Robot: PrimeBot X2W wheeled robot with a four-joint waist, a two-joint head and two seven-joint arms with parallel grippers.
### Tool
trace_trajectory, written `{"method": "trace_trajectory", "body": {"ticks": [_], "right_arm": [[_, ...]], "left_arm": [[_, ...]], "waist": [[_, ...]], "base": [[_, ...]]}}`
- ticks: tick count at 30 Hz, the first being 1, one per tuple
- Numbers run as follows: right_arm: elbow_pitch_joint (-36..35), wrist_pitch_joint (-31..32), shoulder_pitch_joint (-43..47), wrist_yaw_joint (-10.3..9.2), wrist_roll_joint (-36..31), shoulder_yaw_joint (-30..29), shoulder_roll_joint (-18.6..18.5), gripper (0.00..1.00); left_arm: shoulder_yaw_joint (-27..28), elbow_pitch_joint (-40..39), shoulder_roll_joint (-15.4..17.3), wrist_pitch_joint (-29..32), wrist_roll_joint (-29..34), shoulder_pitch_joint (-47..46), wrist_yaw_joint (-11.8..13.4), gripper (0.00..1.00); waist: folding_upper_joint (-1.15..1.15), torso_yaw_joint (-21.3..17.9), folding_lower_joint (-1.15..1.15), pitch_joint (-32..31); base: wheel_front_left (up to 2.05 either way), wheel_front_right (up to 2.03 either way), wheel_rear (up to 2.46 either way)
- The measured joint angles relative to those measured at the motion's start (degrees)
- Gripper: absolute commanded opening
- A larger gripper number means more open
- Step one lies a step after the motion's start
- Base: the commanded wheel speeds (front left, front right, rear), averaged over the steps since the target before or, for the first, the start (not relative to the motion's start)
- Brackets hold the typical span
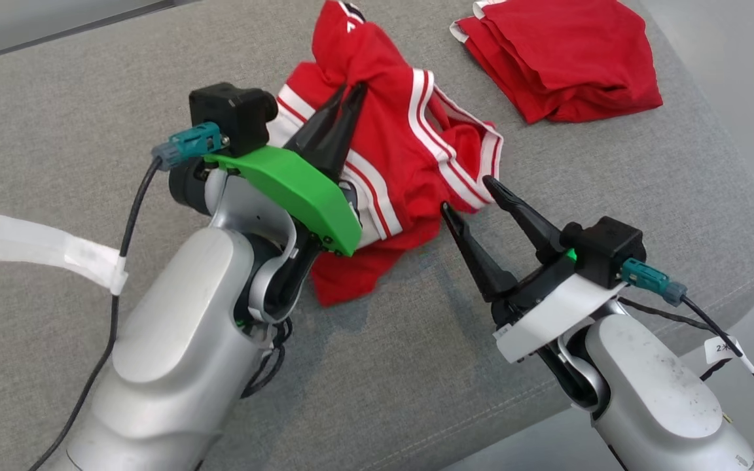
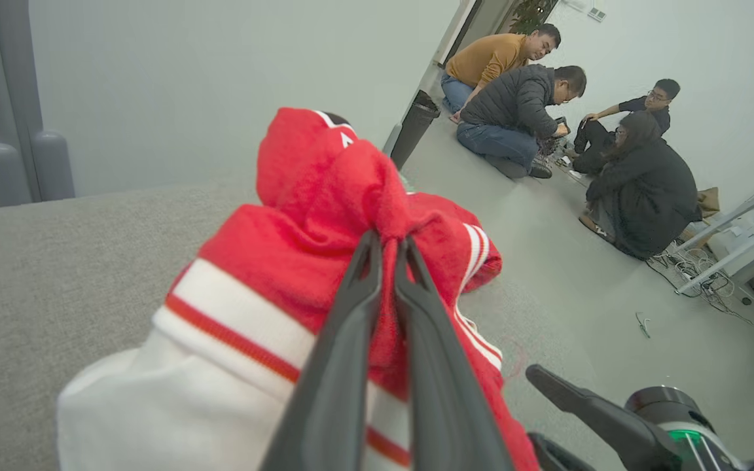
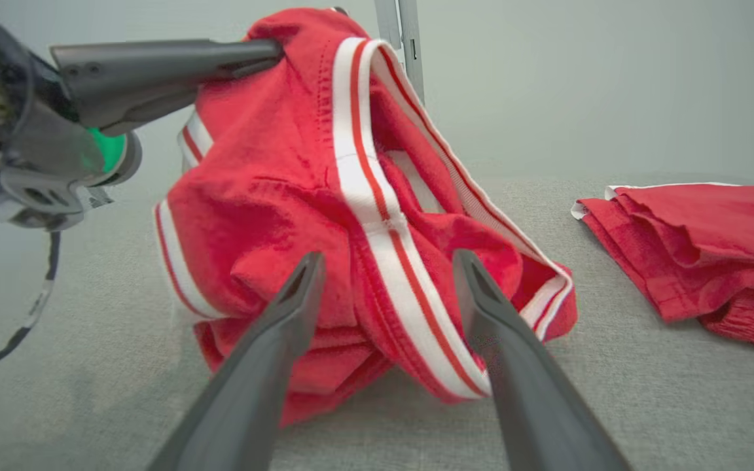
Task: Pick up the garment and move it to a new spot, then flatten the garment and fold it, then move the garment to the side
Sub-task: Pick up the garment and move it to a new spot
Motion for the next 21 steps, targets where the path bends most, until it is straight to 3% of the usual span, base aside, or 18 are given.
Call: {"method": "trace_trajectory", "body": {"ticks": [8,16,17,18,19,20,21], "right_arm": [[0.07,-0.08,0.35,0.05,0.09,0.67,-0.34,1.0],[1.24,-0.1,1.13,0.07,0.85,7.1,0.25,1.0],[1.41,-0.1,1.13,0.07,1.11,8.15,0.75,1.0],[1.56,-0.12,1.11,0.07,1.51,9.0,1.44,1.0],[1.65,-0.12,1.1,0.07,1.85,9.66,1.88,1.0],[1.77,-0.13,1.08,0.07,2.11,10.14,2.09,1.0],[1.97,-0.13,1.07,0.07,2.41,10.43,2.08,1.0]], "left_arm": [[0.86,4.38,-0.02,-3.25,2.92,-3.06,0.98,0.0],[-7.35,6.61,0.02,-6.2,-4.11,1.27,1.19,0.0],[-8.18,7.1,0.04,-6.49,-4.14,1.66,1.25,0.05],[-8.91,7.54,0.05,-6.82,-4.23,1.83,1.41,0.35],[-9.59,7.83,0.08,-6.9,-4.24,1.82,1.42,0.47],[-10.15,8.04,0.07,-7.32,-4.32,1.82,1.42,0.87],[-10.44,8.08,0.05,-7.76,-4.57,1.82,1.42,1.0]], "waist": [[0.0,0.75,0.0,-1.35],[0.0,2.58,0.0,-2.22],[0.0,2.47,0.0,-2.22],[0.0,2.27,0.0,-2.18],[0.0,2.02,0.0,-2.11],[0.0,1.75,0.0,-2.03],[0.0,1.46,0.0,-1.97]], "base": [[0.0,0.0,0.0],[0.0,0.0,0.0],[0.0,0.0,0.0],[0.0,0.0,0.0],[0.0,0.0,0.0],[0.0,0.0,0.0],[0.0,0.0,0.0]]}}
